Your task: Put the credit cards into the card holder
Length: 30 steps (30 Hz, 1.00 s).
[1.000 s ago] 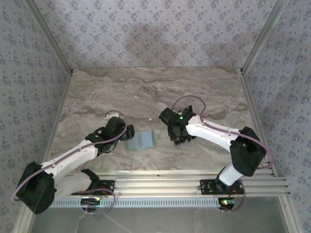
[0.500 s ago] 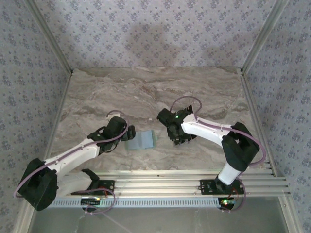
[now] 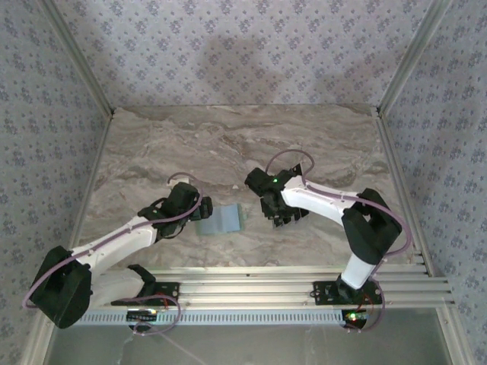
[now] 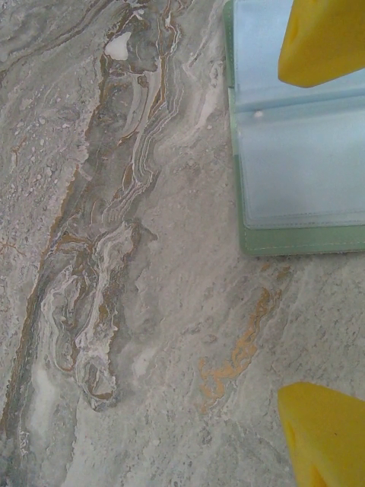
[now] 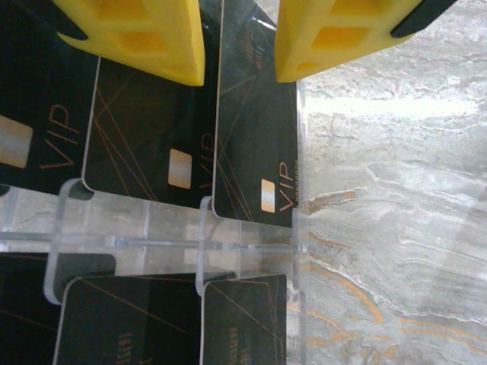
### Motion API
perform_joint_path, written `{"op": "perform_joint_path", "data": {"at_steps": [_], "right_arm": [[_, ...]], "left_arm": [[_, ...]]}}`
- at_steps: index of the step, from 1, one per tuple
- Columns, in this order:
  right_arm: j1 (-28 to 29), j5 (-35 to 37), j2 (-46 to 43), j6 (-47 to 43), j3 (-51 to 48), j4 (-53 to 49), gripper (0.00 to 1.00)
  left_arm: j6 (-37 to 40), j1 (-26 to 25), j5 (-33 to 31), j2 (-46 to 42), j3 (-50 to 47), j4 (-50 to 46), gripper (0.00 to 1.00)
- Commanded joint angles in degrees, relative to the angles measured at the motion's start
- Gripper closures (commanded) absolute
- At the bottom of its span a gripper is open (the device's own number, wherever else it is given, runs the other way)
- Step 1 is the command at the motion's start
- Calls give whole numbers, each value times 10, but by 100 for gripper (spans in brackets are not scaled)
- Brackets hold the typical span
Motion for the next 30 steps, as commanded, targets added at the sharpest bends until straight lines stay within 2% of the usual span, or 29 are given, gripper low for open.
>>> {"op": "perform_joint_path", "data": {"at_steps": [1,8,16,30], "right_arm": [[5,23,20,-7,10,-23,68],[7,17,20,-7,27,-17,68],[5,-10,12,-7,24,2,76],[-16,-44,-3,-3,-9,27,82]], "left_arm": [[4,1,4,-4,1,12,0],[2,2,6,-4,-1,16,0],[1,2,8,-4,-7,21,0],[1,2,7,-6,-11,26,0]]}}
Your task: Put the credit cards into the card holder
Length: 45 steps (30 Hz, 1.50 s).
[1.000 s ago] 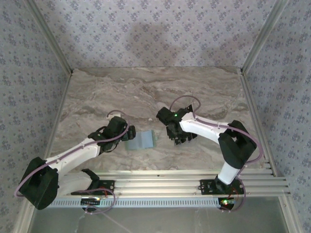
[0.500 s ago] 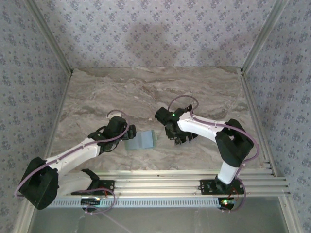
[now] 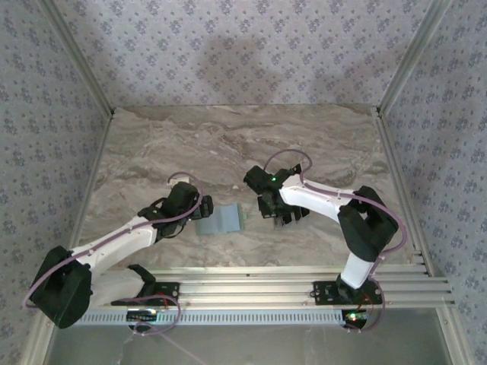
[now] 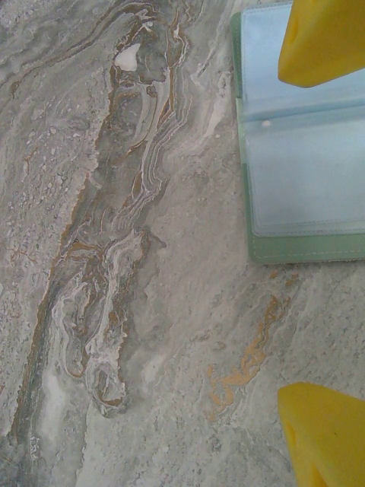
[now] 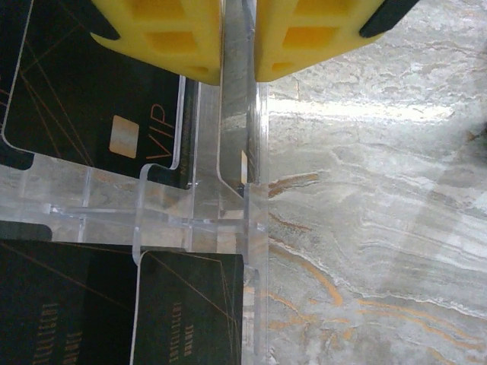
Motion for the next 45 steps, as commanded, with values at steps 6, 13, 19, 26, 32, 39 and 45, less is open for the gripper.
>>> {"op": "perform_joint_path", "data": {"at_steps": [6,13,19,26,32,39,45], "right_arm": [[-15,-26,-19,3,-24,13,87],[-22,-36,-33,4,-30,22,87],[-29,-44,-36,3,-33,25,86],[-33,-49,-38,5,-38,31,86],[-36,-54,-43,4,-38,33,91],[-38,-61,-55,3,-33,29,100],[-37,-70,-85,1,-16,24,100]], "left_arm": [[-1,2,7,-5,-10,14,0],[0,1,10,-5,-10,15,0],[0,2,11,-4,-10,17,0],[-1,2,13,-2,-9,19,0],[0,1,14,-1,-9,19,0],[2,1,15,-1,-8,14,0],[7,2,11,-10,-4,-10,0]]}}
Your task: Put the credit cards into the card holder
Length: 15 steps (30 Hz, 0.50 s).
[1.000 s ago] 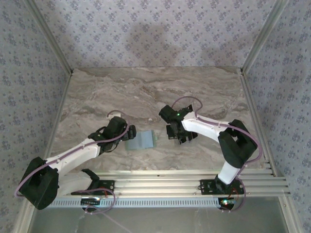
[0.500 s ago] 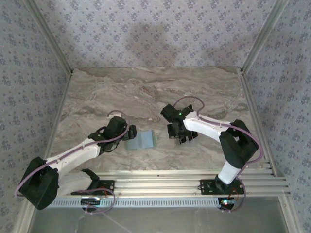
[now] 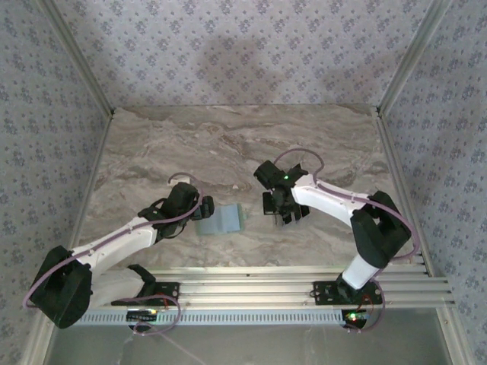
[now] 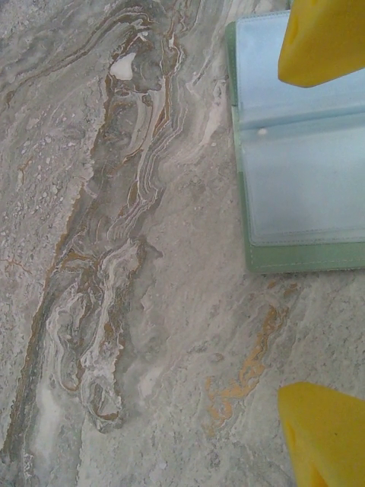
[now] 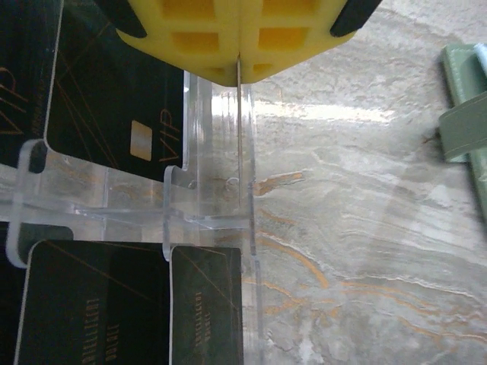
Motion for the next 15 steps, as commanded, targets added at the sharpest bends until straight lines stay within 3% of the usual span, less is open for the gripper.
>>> {"op": "perform_joint_path", "data": {"at_steps": [1,7,15], "right_arm": [[-1,-5,-35,-1,21,-14,100],[8,-42,-78,-4,31,24,100],[28,-171,-95,15,-49,259,100]], "left_arm": [[8,1,-2,-12,3,-25,0],[7,1,3,-28,5,-65,0],[0,-4,30,-36,-16,-80,0]]}}
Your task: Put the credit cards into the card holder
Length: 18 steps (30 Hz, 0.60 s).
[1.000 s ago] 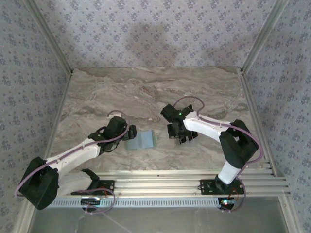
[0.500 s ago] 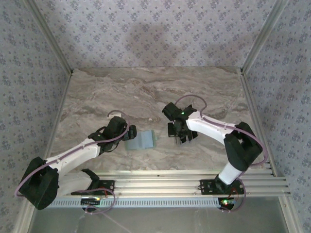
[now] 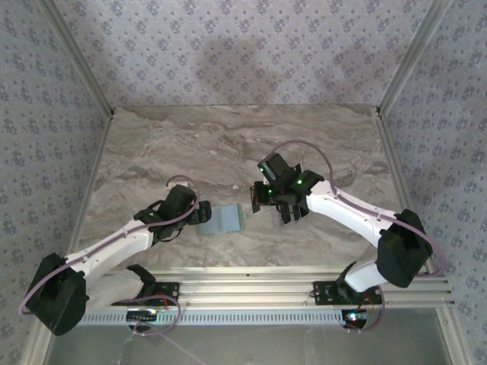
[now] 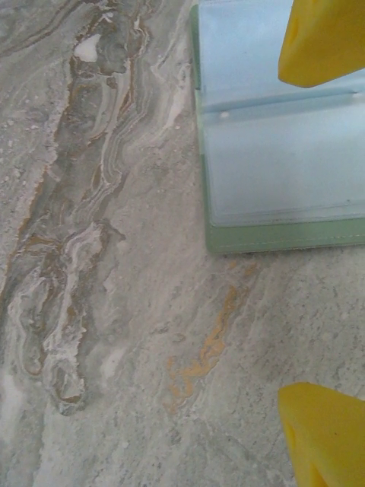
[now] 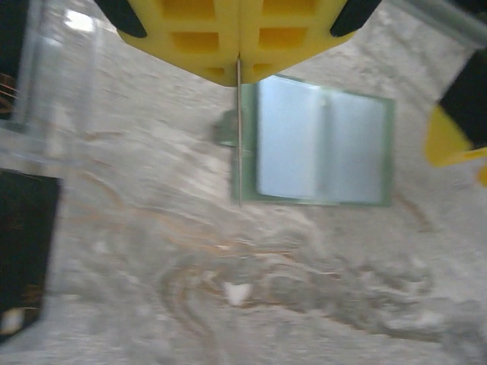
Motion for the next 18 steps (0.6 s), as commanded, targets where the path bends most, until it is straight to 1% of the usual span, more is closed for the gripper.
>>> {"op": "perform_joint_path", "data": {"at_steps": [1,3,6,10,18], "right_arm": [[7,-74,5,19,-40,134,100],[9,-106,20,31,-61,192,100],[19,-131,43,42,-77,255,100],[33,-132,72,48,-78,279,100],[55,-134,139,62,-64,305,100]], "left_arm": [[-2,-6,14,-2,-14,-20,0],[-5,-14,12,7,-16,-21,0],[-11,-27,-3,22,-13,-27,0],[-19,-41,-25,40,-8,-33,0],[-34,-48,-57,49,-5,-44,0]]}}
